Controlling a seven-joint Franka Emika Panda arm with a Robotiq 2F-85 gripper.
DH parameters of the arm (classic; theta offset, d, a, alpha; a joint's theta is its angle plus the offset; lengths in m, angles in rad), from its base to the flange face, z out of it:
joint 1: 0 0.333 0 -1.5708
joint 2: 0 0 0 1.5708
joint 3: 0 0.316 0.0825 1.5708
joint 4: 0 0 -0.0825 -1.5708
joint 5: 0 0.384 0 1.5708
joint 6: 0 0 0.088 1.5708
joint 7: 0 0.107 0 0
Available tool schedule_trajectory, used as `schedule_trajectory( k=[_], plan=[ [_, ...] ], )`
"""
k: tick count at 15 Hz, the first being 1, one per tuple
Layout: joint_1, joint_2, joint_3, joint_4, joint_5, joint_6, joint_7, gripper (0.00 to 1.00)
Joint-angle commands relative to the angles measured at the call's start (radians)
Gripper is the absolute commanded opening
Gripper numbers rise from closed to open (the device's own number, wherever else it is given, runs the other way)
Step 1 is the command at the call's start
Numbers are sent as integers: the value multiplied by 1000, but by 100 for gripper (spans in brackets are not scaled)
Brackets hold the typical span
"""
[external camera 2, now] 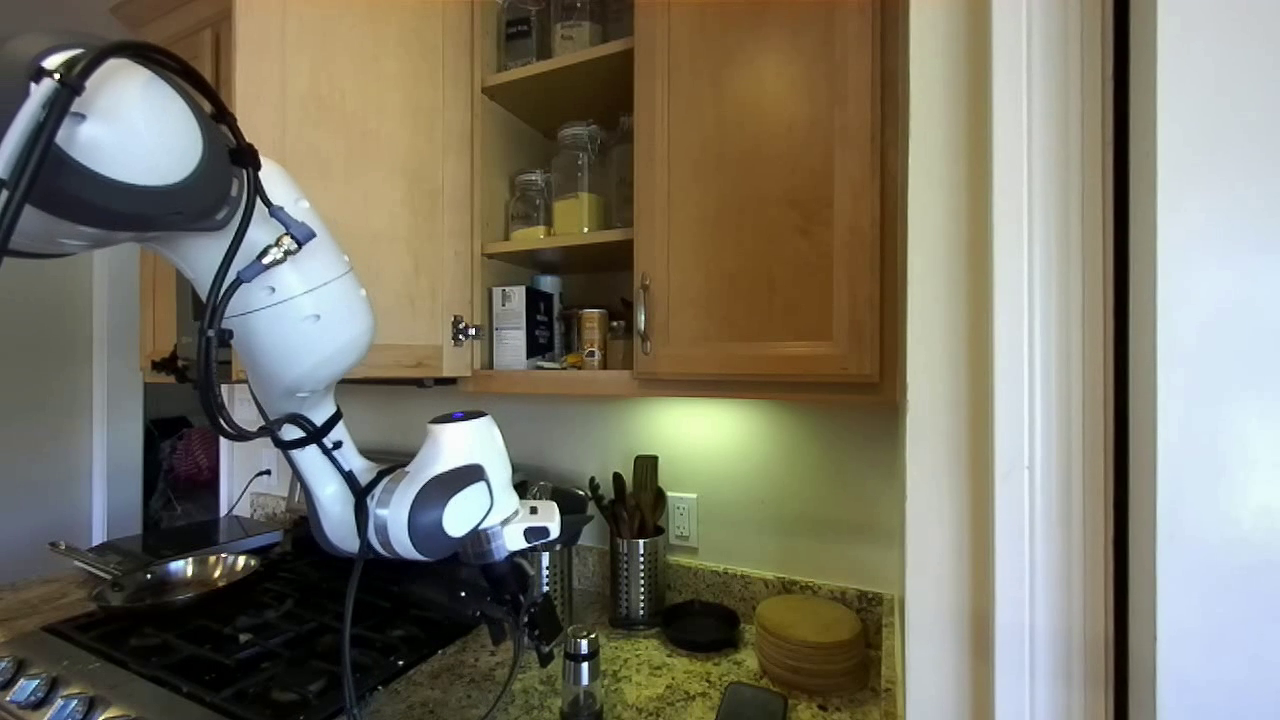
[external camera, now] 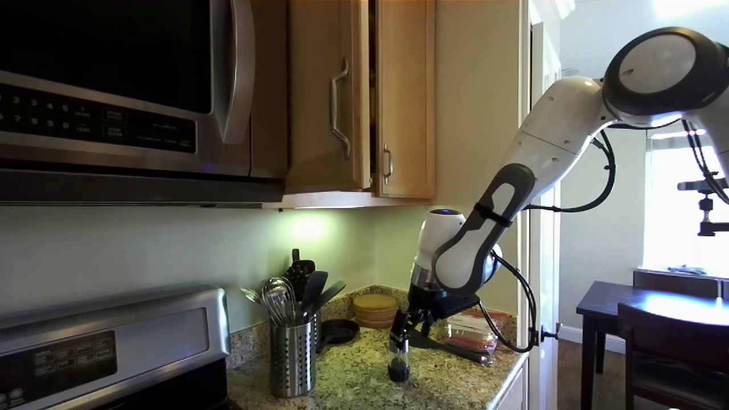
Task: Open the left door of the upper cabinet, place the brown can in the cabinet, place the glass jar in the cabinet, close the cabinet door
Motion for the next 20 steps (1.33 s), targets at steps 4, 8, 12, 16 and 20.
schedule_trajectory(
  k=[4, 8, 12, 16, 20],
  plan=[
    [118, 37, -146, -83, -59, 235, 97, 100],
    [162, 114, -189, -53, -26, 347, 96, 100],
    [169, 198, -187, 5, -7, 389, 95, 100],
    [171, 263, -189, 61, 93, 437, 0, 100],
    [166, 303, -191, 107, 170, 474, -69, 100]
  ],
)
